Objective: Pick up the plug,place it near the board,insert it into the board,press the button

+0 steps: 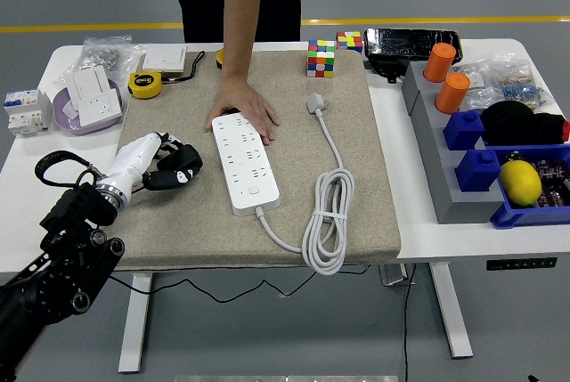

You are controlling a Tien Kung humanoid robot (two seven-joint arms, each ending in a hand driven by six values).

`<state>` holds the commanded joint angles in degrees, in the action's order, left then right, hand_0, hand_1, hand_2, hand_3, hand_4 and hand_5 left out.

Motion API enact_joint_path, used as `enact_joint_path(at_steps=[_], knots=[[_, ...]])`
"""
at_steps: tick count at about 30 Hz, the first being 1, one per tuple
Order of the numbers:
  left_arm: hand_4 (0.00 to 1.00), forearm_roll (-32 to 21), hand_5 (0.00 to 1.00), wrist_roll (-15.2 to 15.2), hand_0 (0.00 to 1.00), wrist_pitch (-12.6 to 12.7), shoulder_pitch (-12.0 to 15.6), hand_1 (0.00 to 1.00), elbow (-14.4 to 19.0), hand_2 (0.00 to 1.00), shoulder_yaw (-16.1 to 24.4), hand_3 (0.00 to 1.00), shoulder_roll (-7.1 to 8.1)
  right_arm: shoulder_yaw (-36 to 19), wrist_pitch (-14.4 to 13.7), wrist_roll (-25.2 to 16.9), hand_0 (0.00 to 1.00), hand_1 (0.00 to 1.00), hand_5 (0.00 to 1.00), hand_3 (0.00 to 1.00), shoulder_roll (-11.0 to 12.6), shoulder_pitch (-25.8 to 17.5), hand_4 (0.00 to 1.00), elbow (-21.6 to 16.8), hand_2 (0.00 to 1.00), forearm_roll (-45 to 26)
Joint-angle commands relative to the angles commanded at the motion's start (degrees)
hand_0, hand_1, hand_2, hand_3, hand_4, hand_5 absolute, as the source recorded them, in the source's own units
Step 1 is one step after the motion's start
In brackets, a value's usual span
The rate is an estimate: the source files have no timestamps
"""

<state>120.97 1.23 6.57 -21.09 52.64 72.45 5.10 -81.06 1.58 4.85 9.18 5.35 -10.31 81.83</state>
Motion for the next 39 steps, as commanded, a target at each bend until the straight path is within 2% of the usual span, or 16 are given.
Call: enact_joint_path(at_steps=[2, 3, 8, 9, 14, 15, 20, 21, 25, 26, 27, 32, 33, 39], knots=[[0.614, 0.40, 0.170, -0.14, 0.694, -0.11, 0.02, 0.826, 0.02, 0.704, -0.03, 0.490, 0.03, 0.17, -0.03, -0.05, 0.823, 0.760, 0.921, 0.790, 0.03, 0.06, 0.998, 0.00, 0.755, -0.14], [0.651, 0.58, 0.155, -0.22, 0.748, -0.17, 0.03, 0.886, 0.02, 0.797, -0.03, 0.545, 0.04, 0.18, -0.03, -0.04, 0.823, 0.760, 0.920, 0.791, 0.04, 0.08, 0.998, 0.00, 0.755, -0.14], [0.651, 1.49, 0.155, -0.59, 0.748, -0.44, 0.25, 0.886, 0.81, 0.797, 0.23, 0.545, 0.11, 0.13, -0.02, 0.01, 0.823, 0.760, 0.920, 0.791, 0.00, 0.02, 0.998, 0.00, 0.755, -0.15], [0.797, 1.60, 0.209, -0.66, 0.847, -0.51, 0.22, 0.974, 1.05, 0.897, 0.45, 0.782, 0.13, 0.05, -0.02, 0.04, 0.824, 0.760, 0.918, 0.790, -0.02, -0.01, 0.998, 0.00, 0.755, -0.08], [0.797, 0.85, 0.209, -0.73, 0.847, -1.78, 0.37, 0.974, 2.03, 0.897, 1.53, 0.782, 0.38, 0.11, -0.04, -0.04, 0.824, 0.760, 0.918, 0.790, -0.08, 0.05, 0.998, 0.00, 0.755, -0.27], [0.998, 0.53, 0.421, -0.62, 0.943, -2.05, 0.49, 0.998, 2.43, 0.959, 1.85, 0.883, 0.40, 0.10, -0.06, -0.05, 0.823, 0.760, 0.918, 0.790, -0.09, 0.06, 0.998, 0.00, 0.755, -0.30], [0.998, -1.55, 0.421, 0.03, 0.943, -3.46, 0.98, 0.998, 4.58, 0.959, 3.69, 0.883, 0.32, -0.03, -0.06, -0.02, 0.823, 0.760, 0.918, 0.790, -0.12, 0.08, 0.998, 0.00, 0.755, -0.24], [0.998, -1.89, 0.786, -0.01, 0.998, -3.90, 1.03, 0.998, 4.94, 0.998, 3.98, 0.933, 0.33, -0.12, -0.07, -0.01, 0.823, 0.760, 0.917, 0.790, -0.13, 0.10, 0.998, 0.00, 0.755, -0.19], [0.998, -4.88, 0.786, 0.40, 0.998, -4.56, 1.83, 0.998, 7.34, 0.998, 5.70, 0.933, 0.28, -0.18, -0.10, -0.03, 0.823, 0.760, 0.917, 0.790, -0.20, 0.18, 0.998, 0.00, 0.755, -0.26], [0.998, -6.66, 0.786, 0.89, 0.998, -3.93, 2.48, 0.998, 8.47, 0.998, 6.56, 0.933, -0.02, -0.17, -0.10, -0.06, 0.823, 0.760, 0.917, 0.790, -0.23, 0.19, 0.998, 0.00, 0.755, -0.28], [0.998, -8.62, 0.959, 1.34, 0.998, -3.38, 3.06, 0.998, 9.41, 0.998, 7.24, 0.947, -0.33, -0.15, -0.10, -0.08, 0.823, 0.760, 0.916, 0.790, -0.26, 0.19, 0.998, 0.00, 0.755, -0.31], [0.998, -20.24, 0.959, 3.50, 0.998, -2.44, 6.20, 0.998, 14.73, 0.998, 9.36, 0.947, -1.98, -0.38, -0.11, -0.02, 0.823, 0.760, 0.916, 0.790, -0.43, 0.04, 0.998, 0.00, 0.755, -0.15], [0.998, -22.48, 0.998, 3.80, 0.984, -2.53, 6.70, 0.998, 15.58, 0.998, 9.33, 0.961, -2.16, -0.44, -0.12, -0.01, 0.823, 0.760, 0.916, 0.790, -0.46, 0.02, 0.998, 0.00, 0.755, -0.12], [0.998, -37.00, 0.998, 4.87, 0.972, -4.68, 10.84, 0.998, 22.94, 0.983, 8.65, 0.946, -3.72, -0.58, -0.13, -0.11, 0.825, 0.760, 0.916, 0.790, -0.72, -0.02, 0.998, 0.00, 0.755, -0.04]])
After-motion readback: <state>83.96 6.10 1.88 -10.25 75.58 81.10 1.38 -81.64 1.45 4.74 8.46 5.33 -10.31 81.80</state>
